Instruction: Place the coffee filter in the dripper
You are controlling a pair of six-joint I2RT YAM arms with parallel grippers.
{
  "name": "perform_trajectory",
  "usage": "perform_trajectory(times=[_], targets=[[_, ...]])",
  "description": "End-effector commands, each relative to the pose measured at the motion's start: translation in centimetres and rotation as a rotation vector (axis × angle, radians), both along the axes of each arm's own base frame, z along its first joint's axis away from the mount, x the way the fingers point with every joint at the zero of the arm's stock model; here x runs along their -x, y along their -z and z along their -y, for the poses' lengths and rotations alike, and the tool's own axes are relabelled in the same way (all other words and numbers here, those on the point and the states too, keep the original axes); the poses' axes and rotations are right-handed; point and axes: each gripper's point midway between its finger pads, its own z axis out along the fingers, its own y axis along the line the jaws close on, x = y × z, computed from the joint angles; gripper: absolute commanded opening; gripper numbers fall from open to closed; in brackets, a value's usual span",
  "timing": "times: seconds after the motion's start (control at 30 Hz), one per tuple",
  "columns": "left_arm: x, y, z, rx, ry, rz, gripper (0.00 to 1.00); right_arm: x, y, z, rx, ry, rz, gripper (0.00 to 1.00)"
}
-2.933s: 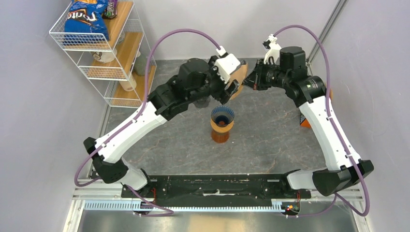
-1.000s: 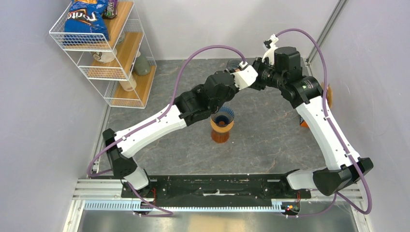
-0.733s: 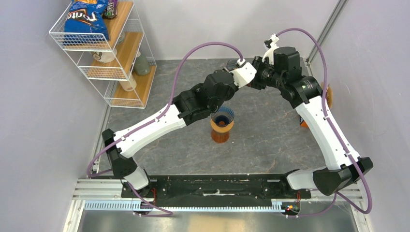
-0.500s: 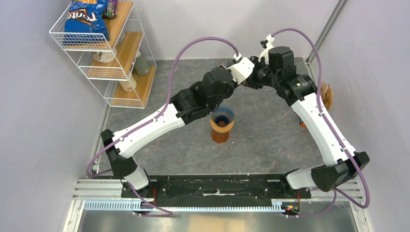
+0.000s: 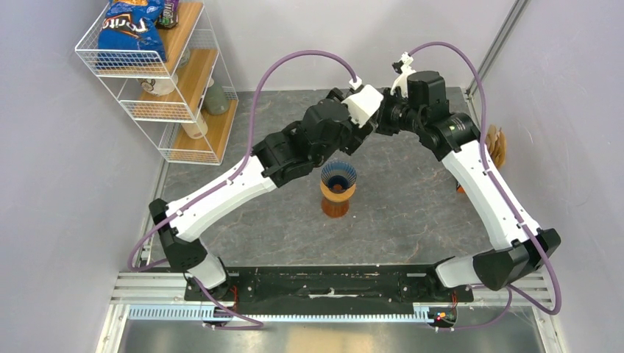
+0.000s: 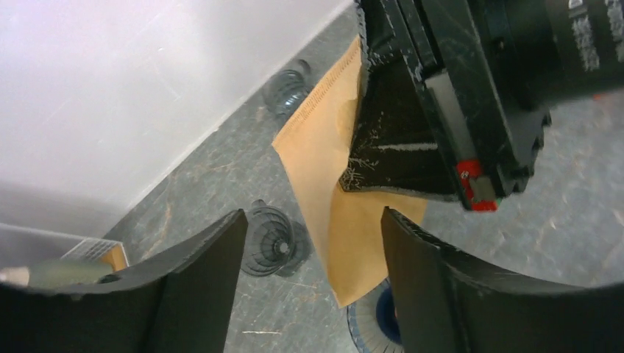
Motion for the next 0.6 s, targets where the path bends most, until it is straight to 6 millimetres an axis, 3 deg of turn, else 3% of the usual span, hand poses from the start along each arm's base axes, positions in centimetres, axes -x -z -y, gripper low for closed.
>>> perform_trajectory(times=[0.0, 0.17, 0.27, 0.33, 0.43, 0.57], targets=[[3.9, -5.1, -2.4, 0.159, 0.254, -0.056, 0.87, 2.4, -2.3, 0.1, 0.001, -0.135, 0.137, 0.00], [9.5, -8.2, -7.2, 0.191, 0.521, 0.053, 0.96, 4.9, -2.7, -0.1, -0.064, -0.283, 0.139, 0.00], [11.7, -6.0, -9.1, 0.046, 0.605, 0.048, 0.95, 7.3, -4.8, -2.0, -0.183, -0.458, 0.162, 0.00], [12.3, -3.8, -9.9, -0.053, 0.638, 0.044, 0.93, 9.4, -6.3, -3.1, -0.275, -0.606, 0.176, 0.00], [12.6, -2.0, -10.5, -0.145, 0.683, 0.083, 0.93, 10.9, -7.3, -3.5, -0.324, -0.708, 0.177, 0.00], [10.8, -1.3, -10.3, -0.213, 0.640, 0.106, 0.91, 12.8, -7.9, -3.9, -0.345, -0.801, 0.182, 0.00]])
